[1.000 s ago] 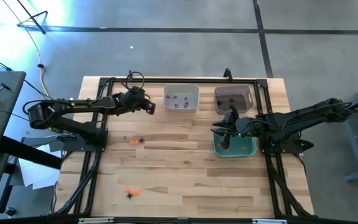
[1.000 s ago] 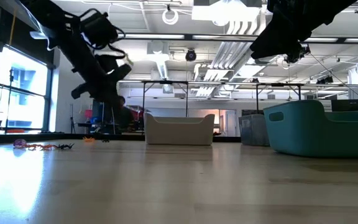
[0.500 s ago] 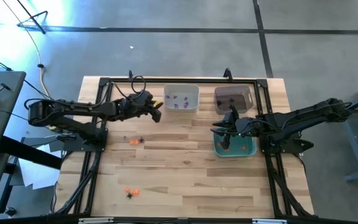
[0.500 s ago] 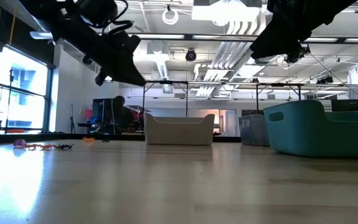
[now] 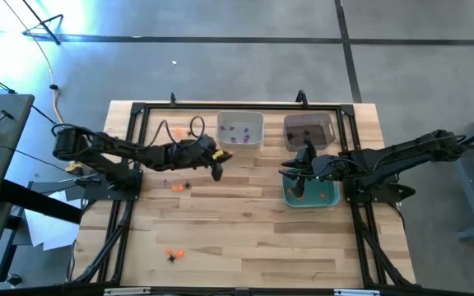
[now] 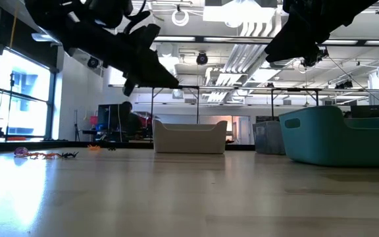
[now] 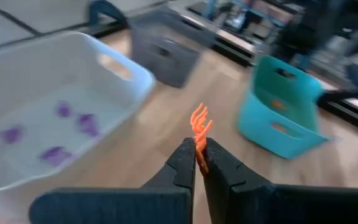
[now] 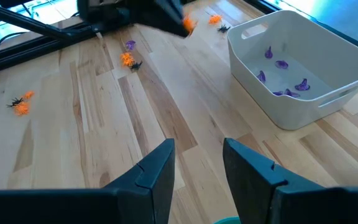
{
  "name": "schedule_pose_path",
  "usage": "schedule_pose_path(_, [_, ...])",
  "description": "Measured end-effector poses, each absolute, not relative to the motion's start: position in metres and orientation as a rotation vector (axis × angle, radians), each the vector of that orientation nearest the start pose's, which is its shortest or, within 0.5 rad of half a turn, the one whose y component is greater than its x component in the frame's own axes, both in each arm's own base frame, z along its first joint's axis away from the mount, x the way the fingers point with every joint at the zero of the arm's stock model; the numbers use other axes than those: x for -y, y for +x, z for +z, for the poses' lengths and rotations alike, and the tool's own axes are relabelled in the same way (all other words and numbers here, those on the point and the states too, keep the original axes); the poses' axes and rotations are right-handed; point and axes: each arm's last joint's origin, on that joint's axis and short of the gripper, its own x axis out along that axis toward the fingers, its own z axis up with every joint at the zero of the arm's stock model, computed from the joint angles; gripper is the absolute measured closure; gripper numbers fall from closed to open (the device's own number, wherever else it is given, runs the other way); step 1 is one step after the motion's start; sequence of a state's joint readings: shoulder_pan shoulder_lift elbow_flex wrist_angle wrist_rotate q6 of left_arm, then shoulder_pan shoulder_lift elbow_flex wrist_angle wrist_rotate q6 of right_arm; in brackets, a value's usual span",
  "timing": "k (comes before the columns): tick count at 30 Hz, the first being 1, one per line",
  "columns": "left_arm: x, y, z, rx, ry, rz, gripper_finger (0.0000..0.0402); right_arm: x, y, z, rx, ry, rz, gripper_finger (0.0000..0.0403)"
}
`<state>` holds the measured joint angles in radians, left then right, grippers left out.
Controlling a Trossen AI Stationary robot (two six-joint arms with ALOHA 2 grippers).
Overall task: Sort Halloween decoration
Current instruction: Put the orange spider toy into the green bin
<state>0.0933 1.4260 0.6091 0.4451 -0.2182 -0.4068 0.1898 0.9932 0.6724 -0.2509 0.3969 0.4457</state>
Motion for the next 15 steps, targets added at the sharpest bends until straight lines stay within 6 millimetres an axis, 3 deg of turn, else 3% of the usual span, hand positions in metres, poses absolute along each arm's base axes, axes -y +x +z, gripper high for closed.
schedule_pose_path(15, [0.003,0.362,0.187,-0.336,-0.265,0.197,0.0398,-0.028,0.205,0.253,-0.491,0.267,-0.318,0.0269])
